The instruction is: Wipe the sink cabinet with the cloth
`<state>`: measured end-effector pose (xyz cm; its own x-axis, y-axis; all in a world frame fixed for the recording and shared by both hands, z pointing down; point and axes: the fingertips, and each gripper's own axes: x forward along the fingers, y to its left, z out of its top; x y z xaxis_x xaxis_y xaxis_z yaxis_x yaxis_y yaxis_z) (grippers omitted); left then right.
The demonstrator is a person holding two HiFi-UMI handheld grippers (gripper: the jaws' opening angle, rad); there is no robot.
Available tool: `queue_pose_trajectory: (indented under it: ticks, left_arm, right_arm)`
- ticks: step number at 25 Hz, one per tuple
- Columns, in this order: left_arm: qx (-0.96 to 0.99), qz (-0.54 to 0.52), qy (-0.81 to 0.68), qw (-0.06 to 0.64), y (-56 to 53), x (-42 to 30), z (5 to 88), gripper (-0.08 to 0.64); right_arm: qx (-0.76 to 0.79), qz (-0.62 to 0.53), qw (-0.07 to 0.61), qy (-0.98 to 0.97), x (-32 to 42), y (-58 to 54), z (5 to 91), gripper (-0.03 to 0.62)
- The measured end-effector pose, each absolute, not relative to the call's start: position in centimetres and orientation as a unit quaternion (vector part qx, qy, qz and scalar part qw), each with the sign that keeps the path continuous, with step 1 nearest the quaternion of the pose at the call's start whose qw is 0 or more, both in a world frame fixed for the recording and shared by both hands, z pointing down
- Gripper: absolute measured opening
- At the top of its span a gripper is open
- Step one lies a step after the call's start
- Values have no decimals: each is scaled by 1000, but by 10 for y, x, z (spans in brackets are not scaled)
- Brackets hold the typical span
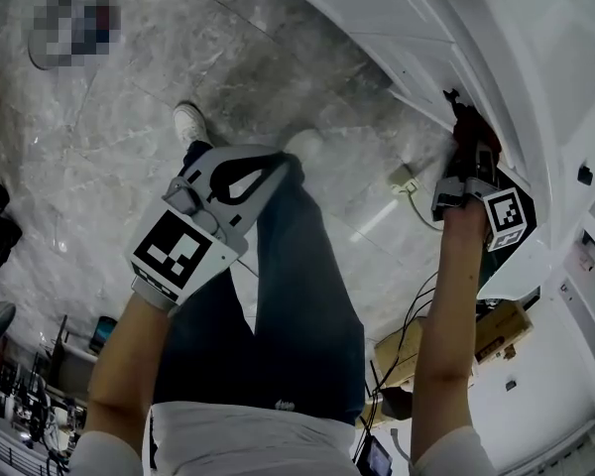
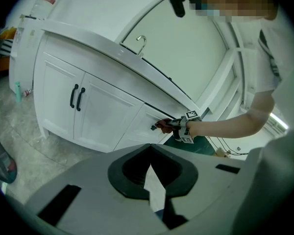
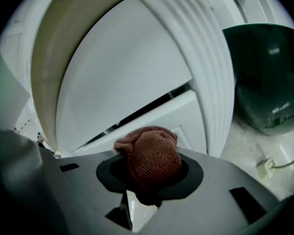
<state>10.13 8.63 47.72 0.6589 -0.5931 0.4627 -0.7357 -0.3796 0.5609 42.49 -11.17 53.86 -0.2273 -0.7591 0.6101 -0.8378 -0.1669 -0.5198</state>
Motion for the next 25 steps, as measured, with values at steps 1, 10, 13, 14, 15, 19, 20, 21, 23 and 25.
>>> queue_pose_trajectory:
  ticks: [1,10,13,14,15,19,20,21,23,25]
  left_arm:
    - [824,90,-405,387,87,98,477,11]
    - [809,78,-426,397,92,62,489,11]
    - [807,78,-431,396,95,58,487,11]
    - [807,78,-431,395,96,58,486,11]
    - [807,77,-432,396,97,57,485,11]
    - [803,77,-436,399,97,53,487,11]
    - [802,77,-437,399,97,52,487,11]
    - [802,77,-438,399,97,51,487,11]
    - [800,77,-441,401,97,50,488,11]
    - [797,78,-444,402,97,51,488,11]
  right_arm:
    - [615,447,47,-648,417,-114,539,127]
    - [574,459,68,-675,334,-134,558,128]
    - [569,464,65,-676,323,-136,559,128]
    - [569,465,63,-676,322,-136,558,129]
    - [569,465,62,-676,320,-136,558,129]
    - [569,467,59,-675,311,-140,566,129]
    - [568,467,60,-675,309,-141,568,129]
    - [567,468,61,-675,307,-142,571,129]
    - [567,470,63,-674,303,-143,578,129]
    - [568,472,65,-671,302,-144,583,129]
